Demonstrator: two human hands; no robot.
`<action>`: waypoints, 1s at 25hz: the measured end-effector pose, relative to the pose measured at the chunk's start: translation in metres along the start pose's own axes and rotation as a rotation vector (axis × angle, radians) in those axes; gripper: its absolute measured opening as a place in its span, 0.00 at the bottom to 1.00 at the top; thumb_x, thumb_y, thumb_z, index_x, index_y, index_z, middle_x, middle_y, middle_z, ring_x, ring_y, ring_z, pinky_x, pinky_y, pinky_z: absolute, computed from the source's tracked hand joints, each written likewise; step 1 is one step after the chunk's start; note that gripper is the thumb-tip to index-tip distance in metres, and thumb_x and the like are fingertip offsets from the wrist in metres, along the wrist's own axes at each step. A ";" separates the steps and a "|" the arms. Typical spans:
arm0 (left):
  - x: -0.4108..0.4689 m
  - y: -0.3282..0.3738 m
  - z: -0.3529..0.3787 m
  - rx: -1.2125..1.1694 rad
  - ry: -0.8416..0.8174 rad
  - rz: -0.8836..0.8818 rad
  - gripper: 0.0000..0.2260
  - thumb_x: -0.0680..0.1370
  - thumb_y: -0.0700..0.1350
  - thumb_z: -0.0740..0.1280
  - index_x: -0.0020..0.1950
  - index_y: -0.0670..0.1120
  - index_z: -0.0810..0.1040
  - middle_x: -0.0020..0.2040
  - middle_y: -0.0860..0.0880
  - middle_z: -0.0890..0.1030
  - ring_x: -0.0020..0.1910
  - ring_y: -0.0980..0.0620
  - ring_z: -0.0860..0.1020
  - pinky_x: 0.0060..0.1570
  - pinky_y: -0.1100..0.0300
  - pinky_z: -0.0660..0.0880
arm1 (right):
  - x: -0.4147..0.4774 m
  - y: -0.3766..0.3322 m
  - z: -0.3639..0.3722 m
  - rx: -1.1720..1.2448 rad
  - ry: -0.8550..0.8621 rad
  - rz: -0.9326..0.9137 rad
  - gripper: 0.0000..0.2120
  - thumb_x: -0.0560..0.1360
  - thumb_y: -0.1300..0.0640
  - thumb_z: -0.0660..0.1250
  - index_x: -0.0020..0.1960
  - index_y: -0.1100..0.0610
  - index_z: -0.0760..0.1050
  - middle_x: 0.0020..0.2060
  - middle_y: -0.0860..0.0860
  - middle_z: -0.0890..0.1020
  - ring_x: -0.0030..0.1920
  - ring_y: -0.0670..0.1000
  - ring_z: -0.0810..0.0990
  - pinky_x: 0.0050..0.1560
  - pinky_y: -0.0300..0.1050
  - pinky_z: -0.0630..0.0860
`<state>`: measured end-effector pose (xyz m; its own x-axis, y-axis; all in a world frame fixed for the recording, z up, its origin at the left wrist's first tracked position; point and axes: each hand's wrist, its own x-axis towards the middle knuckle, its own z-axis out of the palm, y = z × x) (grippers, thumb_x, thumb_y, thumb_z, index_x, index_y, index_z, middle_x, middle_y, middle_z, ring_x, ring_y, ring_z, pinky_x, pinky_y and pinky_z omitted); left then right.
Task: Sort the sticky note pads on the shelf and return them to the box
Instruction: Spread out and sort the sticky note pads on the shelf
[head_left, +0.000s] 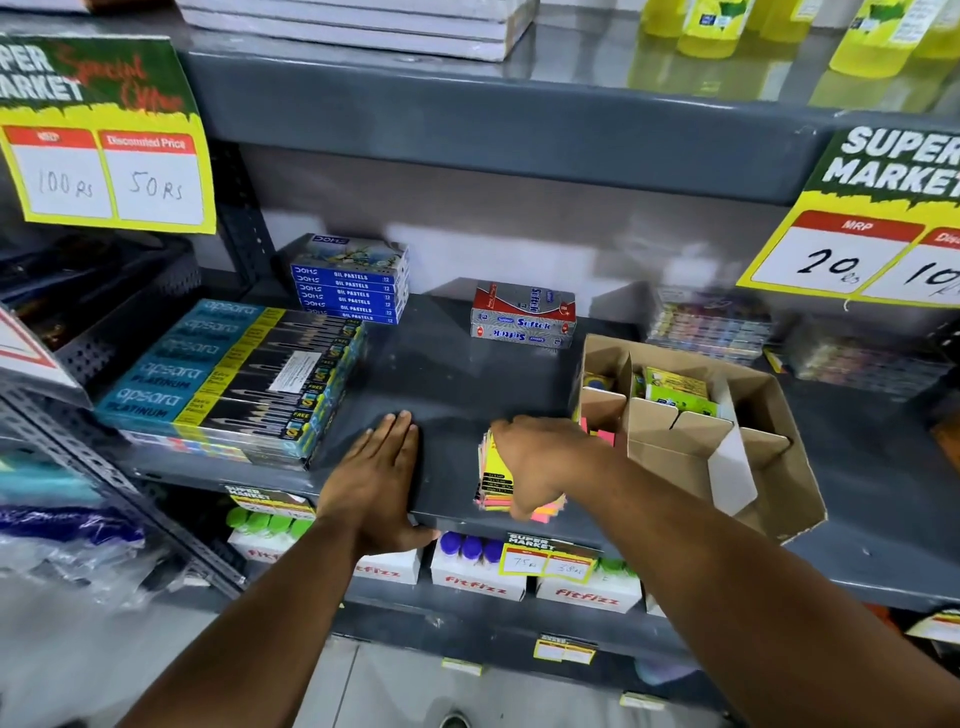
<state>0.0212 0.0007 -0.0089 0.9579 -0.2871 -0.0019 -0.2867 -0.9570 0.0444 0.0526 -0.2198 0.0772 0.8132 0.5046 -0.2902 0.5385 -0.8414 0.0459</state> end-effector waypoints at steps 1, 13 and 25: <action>0.000 0.000 0.000 -0.010 -0.001 0.000 0.58 0.59 0.72 0.61 0.77 0.42 0.40 0.79 0.44 0.40 0.77 0.47 0.40 0.74 0.54 0.40 | -0.001 0.000 -0.001 0.003 -0.008 0.007 0.29 0.54 0.47 0.79 0.48 0.53 0.68 0.38 0.50 0.76 0.35 0.51 0.75 0.27 0.40 0.65; 0.004 -0.013 -0.001 0.053 -0.022 0.010 0.59 0.59 0.75 0.55 0.75 0.42 0.34 0.77 0.45 0.33 0.75 0.49 0.32 0.74 0.52 0.36 | -0.004 0.009 -0.029 0.278 0.022 -0.005 0.54 0.59 0.42 0.80 0.73 0.56 0.52 0.66 0.58 0.73 0.62 0.58 0.73 0.57 0.52 0.74; 0.004 -0.017 -0.005 0.030 -0.038 0.039 0.58 0.61 0.72 0.63 0.77 0.42 0.38 0.77 0.45 0.36 0.76 0.49 0.37 0.75 0.54 0.39 | 0.051 -0.055 -0.006 0.137 0.128 -0.118 0.61 0.57 0.44 0.80 0.76 0.58 0.46 0.63 0.60 0.76 0.59 0.62 0.76 0.49 0.53 0.75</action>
<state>0.0303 0.0163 -0.0050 0.9451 -0.3246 -0.0383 -0.3243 -0.9458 0.0154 0.0659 -0.1466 0.0654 0.7724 0.6143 -0.1616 0.6037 -0.7890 -0.1137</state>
